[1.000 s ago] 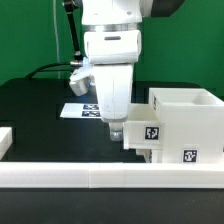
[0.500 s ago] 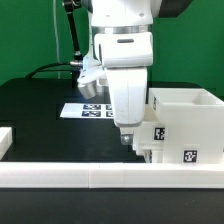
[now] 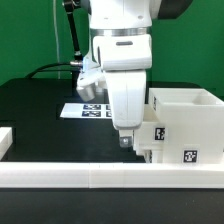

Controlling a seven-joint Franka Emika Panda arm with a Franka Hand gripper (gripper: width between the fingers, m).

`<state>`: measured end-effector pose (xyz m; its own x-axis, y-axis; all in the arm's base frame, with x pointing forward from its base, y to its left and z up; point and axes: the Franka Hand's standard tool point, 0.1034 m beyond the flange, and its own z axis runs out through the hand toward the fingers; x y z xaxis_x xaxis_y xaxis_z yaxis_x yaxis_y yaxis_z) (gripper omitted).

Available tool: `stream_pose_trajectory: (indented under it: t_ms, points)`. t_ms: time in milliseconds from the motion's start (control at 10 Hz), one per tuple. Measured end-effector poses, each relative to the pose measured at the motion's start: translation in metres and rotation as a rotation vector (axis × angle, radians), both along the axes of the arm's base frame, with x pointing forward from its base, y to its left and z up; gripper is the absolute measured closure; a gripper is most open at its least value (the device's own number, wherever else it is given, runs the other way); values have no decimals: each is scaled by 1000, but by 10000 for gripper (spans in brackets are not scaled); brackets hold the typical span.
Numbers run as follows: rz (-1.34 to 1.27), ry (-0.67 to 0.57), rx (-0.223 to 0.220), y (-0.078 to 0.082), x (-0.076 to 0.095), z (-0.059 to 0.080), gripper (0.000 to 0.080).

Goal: Assemble drawer

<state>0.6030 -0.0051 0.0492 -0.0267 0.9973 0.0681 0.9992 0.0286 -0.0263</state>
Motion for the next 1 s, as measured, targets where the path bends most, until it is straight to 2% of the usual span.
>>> stream_pose_trajectory:
  t_ms: [300, 900, 1000]
  points:
    - [50, -14, -23, 10, 9, -3, 151]
    - [58, -18, -29, 10, 10, -3, 151]
    - [74, -29, -40, 11, 11, -2, 151]
